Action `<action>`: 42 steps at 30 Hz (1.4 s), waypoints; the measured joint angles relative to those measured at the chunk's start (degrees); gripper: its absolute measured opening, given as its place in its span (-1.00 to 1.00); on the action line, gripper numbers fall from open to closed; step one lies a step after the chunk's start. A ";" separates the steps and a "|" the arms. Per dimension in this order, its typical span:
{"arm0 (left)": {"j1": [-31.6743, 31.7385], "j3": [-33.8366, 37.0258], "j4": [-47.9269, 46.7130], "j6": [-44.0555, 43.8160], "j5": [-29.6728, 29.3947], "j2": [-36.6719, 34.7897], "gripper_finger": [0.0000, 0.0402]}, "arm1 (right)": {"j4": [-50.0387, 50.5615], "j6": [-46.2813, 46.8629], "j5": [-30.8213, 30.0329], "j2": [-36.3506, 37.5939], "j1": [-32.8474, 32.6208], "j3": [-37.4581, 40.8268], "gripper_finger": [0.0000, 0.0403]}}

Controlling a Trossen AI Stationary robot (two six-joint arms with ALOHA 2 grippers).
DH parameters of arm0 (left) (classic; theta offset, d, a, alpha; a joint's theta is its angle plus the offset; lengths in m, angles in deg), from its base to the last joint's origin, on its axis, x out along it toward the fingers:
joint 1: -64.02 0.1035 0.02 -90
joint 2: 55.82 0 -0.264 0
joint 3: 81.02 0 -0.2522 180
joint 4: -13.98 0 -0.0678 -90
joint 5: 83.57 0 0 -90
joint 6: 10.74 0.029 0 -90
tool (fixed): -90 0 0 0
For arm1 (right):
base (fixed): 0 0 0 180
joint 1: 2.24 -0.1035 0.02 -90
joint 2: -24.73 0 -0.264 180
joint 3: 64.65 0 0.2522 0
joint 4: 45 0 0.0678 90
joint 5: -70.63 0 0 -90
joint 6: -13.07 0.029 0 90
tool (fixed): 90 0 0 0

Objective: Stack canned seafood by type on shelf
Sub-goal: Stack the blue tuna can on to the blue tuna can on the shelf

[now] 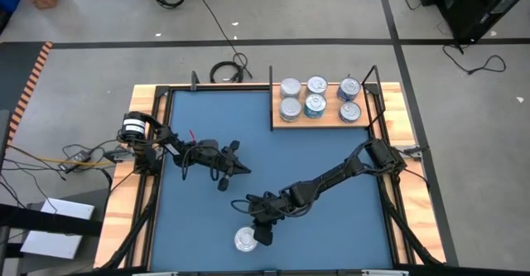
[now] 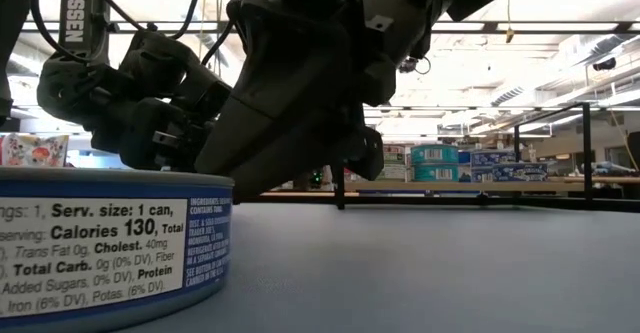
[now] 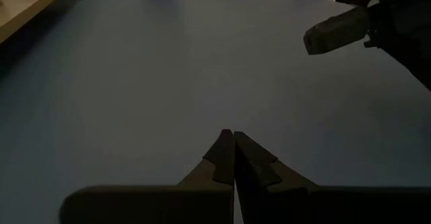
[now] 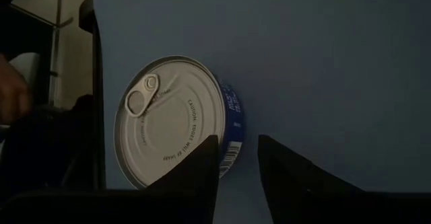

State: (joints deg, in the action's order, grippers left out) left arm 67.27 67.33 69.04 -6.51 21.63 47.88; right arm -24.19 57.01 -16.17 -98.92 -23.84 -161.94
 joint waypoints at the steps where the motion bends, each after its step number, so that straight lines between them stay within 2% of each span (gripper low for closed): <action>1: 0.00 0.00 0.00 0.00 0.00 0.00 -0.97 | 0.04 0.00 0.01 0.00 0.00 0.00 -0.44; 11: 0.00 0.00 0.00 0.01 -0.02 0.00 -0.98 | -0.79 1.16 1.59 0.00 0.10 0.07 -0.44; 42: 0.00 0.00 0.02 0.00 -0.13 0.00 -0.97 | -1.18 0.58 1.39 0.00 0.26 0.07 -0.44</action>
State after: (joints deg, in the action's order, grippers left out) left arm 67.27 67.33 69.06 -6.51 21.50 47.88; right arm -25.37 57.59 -14.78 -98.92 -23.58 -161.87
